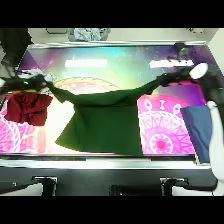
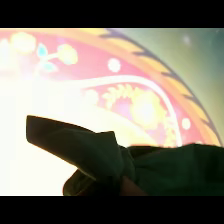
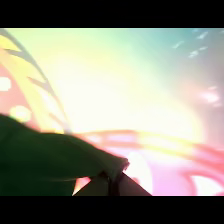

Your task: Fold the shirts.

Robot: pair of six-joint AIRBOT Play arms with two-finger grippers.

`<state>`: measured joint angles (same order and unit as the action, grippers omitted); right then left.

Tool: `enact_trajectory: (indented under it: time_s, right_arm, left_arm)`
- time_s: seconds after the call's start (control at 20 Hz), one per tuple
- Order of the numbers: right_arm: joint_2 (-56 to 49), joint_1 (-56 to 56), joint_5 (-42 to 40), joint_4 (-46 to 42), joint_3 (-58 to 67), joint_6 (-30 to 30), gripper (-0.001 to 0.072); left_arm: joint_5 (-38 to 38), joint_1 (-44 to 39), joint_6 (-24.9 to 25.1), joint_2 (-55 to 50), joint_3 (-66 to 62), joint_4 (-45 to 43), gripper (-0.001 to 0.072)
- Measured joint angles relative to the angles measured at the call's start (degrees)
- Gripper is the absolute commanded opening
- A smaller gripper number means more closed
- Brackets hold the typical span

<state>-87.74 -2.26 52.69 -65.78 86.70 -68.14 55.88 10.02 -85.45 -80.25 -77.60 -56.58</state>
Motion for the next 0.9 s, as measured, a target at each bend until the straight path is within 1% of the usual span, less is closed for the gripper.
enact_trajectory:
  time_s: [0.1, 0.15, 0.2, 0.25, 0.3, 0.4, 0.5, 0.6, 0.65, 0.75, 0.85, 0.9]
  right_arm:
    - [-5.4, 1.2, -1.4, 4.5, 0.0, 0.0, 0.0042]
    - [-7.4, 1.9, -1.9, 6.0, 0.0, 0.6, 0.0136]
    - [-8.9, 2.6, -2.3, 7.1, 0.0, 1.4, 0.0407]
    - [-9.9, 2.9, -2.4, 8.0, 0.0, 2.3, 0.061]
    - [-10.3, 2.9, -2.5, 8.6, 0.0, 3.3, 0.0658]
    - [-9.8, 1.8, -0.6, 9.3, 0.0, 6.4, 0.0659]
    - [-7.4, -0.8, 3.7, 9.4, 0.1, 9.8, 0.0658]
    - [-4.4, -4.3, 11.3, 6.5, 0.1, 12.0, 0.0653]
    - [-3.2, -5.9, 15.9, 4.7, 0.0, 12.6, 0.0636]
    - [-1.4, -8.3, 25.1, 1.4, -2.2, 13.4, 0.0637]
    - [0.5, -8.7, 31.3, 1.2, -8.4, 14.0, 0.0638]
    - [1.4, -8.3, 32.2, 1.1, -13.0, 14.0, 0.0638]
  left_arm:
    - [-0.1, 0.0, 0.4, -6.4, 0.2, 4.0, 0.0034]
    - [-0.1, -0.1, 0.7, -8.7, 0.3, 5.2, 0.0034]
    - [-0.1, -0.1, 1.6, -10.5, 0.4, 6.5, 0.0034]
    - [-0.1, 0.0, 2.7, -11.6, 0.4, 7.5, 0.0034]
    - [0.1, 0.0, 4.2, -12.3, 0.4, 8.0, 0.0034]
    - [1.2, 0.7, 7.6, -13.1, 0.1, 9.0, 0.0034]
    - [3.0, 1.6, 10.3, -13.5, -0.3, 9.4, 0.0034]
    - [4.8, 2.5, 12.1, -13.6, -0.7, 9.7, 0.0034]
    - [5.7, 2.8, 12.5, -13.7, -0.7, 9.8, 0.0034]
    - [7.3, 3.2, 13.2, -13.8, -0.8, 10.0, 0.0034]
    - [8.8, 3.4, 13.6, -13.8, -0.9, 10.0, 0.0034]
    - [9.6, 3.5, 13.7, -13.8, -0.9, 10.0, 0.0034]
